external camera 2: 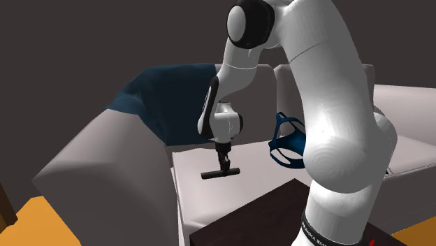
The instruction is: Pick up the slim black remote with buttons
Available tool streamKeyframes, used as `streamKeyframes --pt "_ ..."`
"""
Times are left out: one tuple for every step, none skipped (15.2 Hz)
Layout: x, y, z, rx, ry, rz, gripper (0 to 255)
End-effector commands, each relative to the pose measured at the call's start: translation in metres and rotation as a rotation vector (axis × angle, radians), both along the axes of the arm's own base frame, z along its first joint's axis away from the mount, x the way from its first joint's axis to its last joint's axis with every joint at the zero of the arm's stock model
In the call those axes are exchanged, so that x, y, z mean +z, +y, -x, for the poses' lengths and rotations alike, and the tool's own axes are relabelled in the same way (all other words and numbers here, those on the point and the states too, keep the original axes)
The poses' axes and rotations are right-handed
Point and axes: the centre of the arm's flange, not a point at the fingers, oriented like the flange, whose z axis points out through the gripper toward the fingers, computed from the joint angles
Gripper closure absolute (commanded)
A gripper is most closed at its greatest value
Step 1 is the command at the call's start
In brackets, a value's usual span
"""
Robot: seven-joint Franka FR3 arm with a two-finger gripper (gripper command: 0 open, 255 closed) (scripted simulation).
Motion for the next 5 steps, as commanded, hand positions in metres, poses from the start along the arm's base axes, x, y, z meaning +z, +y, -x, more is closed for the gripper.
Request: streamKeyframes --pt "0.011 0.000 0.001 0.000 0.000 0.000 255" --pt "0.016 0.000 0.001 0.000 0.000 0.000 255" --pt "0.022 0.000 0.001 0.000 0.000 0.000 255" --pt "0.022 0.000 0.001 0.000 0.000 0.000 255" --pt "0.022 0.000 0.001 0.000 0.000 0.000 255"
